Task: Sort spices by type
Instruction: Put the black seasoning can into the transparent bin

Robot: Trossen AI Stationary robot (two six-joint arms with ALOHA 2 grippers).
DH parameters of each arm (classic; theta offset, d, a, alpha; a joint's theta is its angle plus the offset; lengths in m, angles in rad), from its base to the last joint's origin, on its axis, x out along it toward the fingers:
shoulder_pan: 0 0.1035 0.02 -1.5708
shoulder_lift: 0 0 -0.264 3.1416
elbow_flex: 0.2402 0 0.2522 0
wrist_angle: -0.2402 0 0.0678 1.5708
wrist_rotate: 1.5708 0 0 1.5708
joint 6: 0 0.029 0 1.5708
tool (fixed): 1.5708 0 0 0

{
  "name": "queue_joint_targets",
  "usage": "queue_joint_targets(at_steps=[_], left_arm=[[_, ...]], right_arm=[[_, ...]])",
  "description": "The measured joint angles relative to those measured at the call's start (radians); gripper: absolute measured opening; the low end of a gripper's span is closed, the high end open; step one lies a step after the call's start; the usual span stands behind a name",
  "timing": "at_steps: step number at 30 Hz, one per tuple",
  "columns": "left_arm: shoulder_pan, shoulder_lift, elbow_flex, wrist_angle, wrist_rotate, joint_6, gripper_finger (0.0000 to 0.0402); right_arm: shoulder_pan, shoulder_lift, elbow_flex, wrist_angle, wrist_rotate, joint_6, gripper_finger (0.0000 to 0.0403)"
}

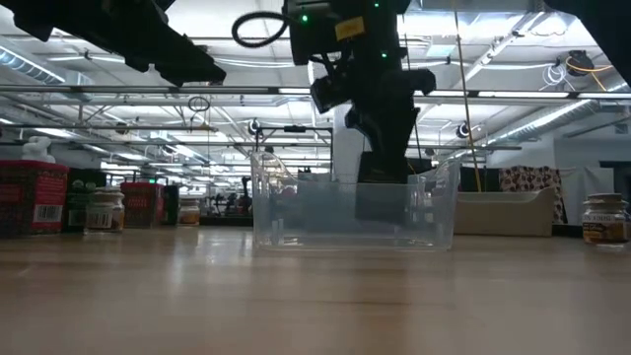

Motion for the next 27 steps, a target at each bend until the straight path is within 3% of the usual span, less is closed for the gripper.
queue_joint_targets(at_steps=[9, 20, 27], left_arm=[[0.0, 0.0, 0.0, 0.0, 0.0, 0.0, 0.0217], [0.0, 0.0, 0.0, 0.0, 0.0, 0.0, 0.0217], [0.0, 0.0, 0.0, 0.0, 0.0, 0.0, 0.0217]], right_arm=[[0.0, 0.0, -0.024, 0.03, 0.018, 0.011, 0.0114], [0.001, 0.0, -0.024, 0.028, 0.017, 0.01, 0.0176], [0.001, -0.005, 0.016, -0.019, 0.019, 0.008, 0.0182]])
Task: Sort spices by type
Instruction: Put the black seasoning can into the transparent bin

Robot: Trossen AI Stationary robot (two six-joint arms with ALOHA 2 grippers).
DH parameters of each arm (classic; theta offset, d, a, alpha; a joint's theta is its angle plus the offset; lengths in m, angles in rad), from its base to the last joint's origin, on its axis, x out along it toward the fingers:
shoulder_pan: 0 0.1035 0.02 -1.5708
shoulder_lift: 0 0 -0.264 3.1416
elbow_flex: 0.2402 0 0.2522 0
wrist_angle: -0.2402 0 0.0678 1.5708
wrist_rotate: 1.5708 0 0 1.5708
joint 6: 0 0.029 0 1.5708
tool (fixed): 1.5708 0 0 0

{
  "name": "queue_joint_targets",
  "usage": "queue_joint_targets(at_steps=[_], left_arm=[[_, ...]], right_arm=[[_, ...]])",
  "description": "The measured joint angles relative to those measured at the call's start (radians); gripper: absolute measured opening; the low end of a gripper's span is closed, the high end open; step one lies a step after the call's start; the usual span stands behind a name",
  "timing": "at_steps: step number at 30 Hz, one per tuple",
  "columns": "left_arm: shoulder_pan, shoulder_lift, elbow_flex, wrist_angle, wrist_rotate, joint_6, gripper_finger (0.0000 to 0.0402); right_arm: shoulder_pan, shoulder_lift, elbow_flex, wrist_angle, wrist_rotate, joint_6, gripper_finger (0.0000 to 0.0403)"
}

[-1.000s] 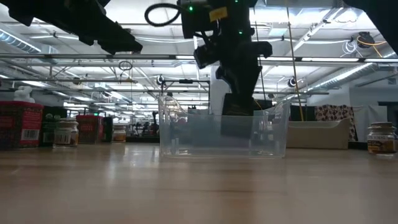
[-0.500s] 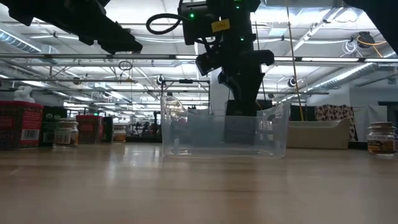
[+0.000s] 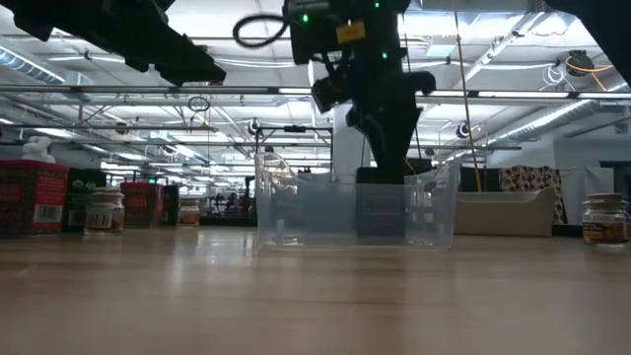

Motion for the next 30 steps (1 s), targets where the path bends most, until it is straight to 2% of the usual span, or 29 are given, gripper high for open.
queue_joint_targets(at_steps=[5, 9, 14, 21, 26, 30], left_arm=[[0.0, 0.0, 0.0, 0.001, 0.0, 0.0, 0.0217], [0.0, 0.0, 0.0, 0.001, 0.0, -0.001, 0.0217], [0.0, 0.0, 0.0, 0.001, 0.001, -0.002, 0.0217], [-0.021, 0.0, 0.0, 0.076, 0.136, -0.037, 0.0217], [-0.078, 0.0, 0.0, 0.126, 0.157, -0.027, 0.0217], [-0.104, 0.0, 0.0, 0.163, 0.156, -0.02, 0.0217]], right_arm=[[0.0, -0.017, 0.121, -0.069, 0.0, 0.03, 0.0176], [0.018, -0.017, 0.234, -0.189, -0.001, 0.124, 0.0177], [0.097, -0.081, 0.247, -0.177, -0.06, 0.261, 0.0177], [0.283, -0.136, 0.246, -0.162, 0.032, 0.488, 0.0178], [0.447, -0.141, 0.246, -0.163, 0.124, 0.68, 0.0178], [0.536, -0.142, 0.246, -0.143, 0.219, 0.802, 0.0178]])
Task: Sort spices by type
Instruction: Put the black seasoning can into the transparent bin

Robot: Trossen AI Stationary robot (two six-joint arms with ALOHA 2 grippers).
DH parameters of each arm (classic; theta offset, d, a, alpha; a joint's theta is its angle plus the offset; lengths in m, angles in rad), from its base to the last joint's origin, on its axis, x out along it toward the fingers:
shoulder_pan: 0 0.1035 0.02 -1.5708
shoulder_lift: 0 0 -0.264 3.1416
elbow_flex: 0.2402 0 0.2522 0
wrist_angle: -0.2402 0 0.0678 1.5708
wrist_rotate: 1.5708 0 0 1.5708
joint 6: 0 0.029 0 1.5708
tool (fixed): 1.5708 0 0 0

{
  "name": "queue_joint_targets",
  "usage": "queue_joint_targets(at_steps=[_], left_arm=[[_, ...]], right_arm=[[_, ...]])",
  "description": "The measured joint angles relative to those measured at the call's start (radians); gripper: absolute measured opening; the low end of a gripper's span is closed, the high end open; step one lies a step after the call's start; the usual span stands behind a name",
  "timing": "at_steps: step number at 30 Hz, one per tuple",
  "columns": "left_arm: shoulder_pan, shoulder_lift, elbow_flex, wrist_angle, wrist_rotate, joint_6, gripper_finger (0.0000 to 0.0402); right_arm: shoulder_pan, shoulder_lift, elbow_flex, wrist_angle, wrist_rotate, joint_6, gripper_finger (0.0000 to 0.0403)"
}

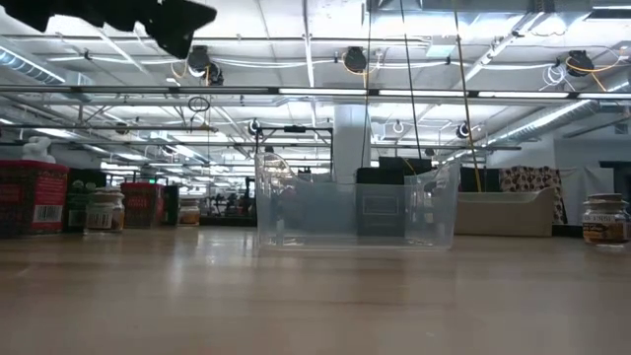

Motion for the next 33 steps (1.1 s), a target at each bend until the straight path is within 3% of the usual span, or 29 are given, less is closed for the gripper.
queue_joint_targets(at_steps=[3, 7, 15, 18, 22, 27, 33], left_arm=[[-0.009, 0.0, 0.0, 0.023, -0.005, -0.008, 0.0217], [-0.026, 0.0, 0.0, 0.007, -0.007, -0.031, 0.0217], [-0.033, 0.0, 0.0, -0.015, -0.01, -0.027, 0.0217], [-0.037, 0.0, 0.0, -0.034, -0.01, -0.035, 0.0217], [-0.043, 0.026, 0.0, -0.043, -0.008, -0.033, 0.0217], [-0.042, 0.072, 0.0, -0.044, -0.008, -0.034, 0.0217], [-0.042, 0.14, 0.0, -0.041, -0.006, -0.061, 0.0217]], right_arm=[[0.045, 0.0, 0.0, 0.001, 0.038, 0.085, 0.0178], [0.124, 0.0, -0.008, -0.042, 0.006, 0.225, 0.0178], [0.253, 0.001, -0.136, -0.041, -0.228, 0.449, 0.0176], [0.287, 0.002, -0.19, -0.041, -0.305, 0.477, 0.0174], [0.312, -0.025, -0.263, -0.041, -0.308, 0.526, 0.0174], [0.321, -0.108, -0.371, -0.031, -0.397, 0.585, 0.0174], [0.345, -0.178, -0.497, 0.052, -0.406, 0.497, 0.0174]])
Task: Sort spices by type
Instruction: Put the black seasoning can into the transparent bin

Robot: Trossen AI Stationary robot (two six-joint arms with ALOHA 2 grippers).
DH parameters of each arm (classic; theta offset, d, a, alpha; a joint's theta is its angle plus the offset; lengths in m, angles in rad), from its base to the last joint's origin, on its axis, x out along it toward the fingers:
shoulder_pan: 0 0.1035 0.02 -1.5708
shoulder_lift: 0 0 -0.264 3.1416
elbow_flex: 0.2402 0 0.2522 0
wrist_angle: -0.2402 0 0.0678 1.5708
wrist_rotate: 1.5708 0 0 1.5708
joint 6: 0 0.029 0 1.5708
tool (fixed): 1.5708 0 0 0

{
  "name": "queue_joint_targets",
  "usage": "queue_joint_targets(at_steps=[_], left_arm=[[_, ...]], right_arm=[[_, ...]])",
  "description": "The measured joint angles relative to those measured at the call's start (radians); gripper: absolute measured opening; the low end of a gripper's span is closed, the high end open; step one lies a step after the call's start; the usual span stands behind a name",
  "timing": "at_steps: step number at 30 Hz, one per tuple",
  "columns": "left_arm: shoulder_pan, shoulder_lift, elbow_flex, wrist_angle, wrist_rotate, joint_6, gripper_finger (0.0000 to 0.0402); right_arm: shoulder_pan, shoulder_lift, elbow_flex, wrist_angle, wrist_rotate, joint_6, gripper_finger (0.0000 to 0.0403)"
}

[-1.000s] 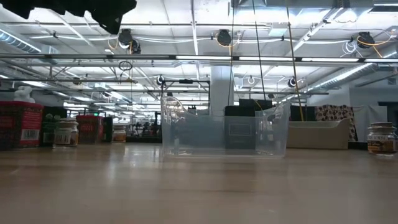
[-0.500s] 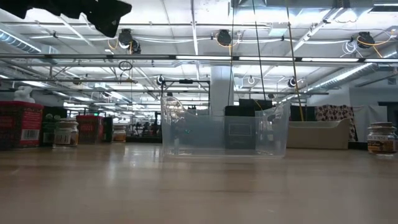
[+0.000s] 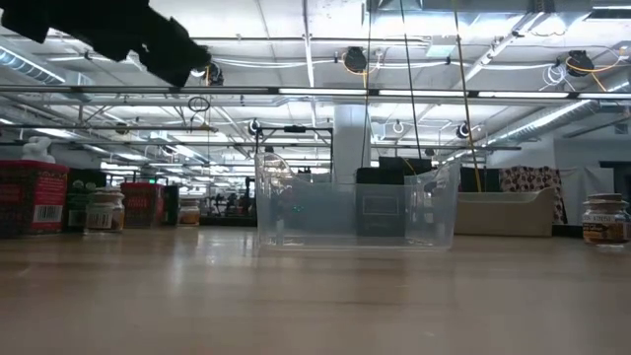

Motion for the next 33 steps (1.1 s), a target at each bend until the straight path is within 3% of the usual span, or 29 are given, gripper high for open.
queue_joint_targets(at_steps=[8, 13, 33], left_arm=[[0.0, 0.067, 0.0, 0.013, 0.003, -0.046, 0.0217], [-0.002, 0.078, 0.0, 0.013, 0.003, -0.05, 0.0217], [-0.013, 0.106, 0.0, 0.105, 0.003, -0.024, 0.0217]], right_arm=[[0.018, -0.016, -0.118, 0.132, -0.048, -0.154, 0.0174], [0.019, -0.016, -0.129, 0.148, -0.086, -0.147, 0.0174], [0.079, -0.016, -0.143, 0.193, -0.07, -0.066, 0.0174]])
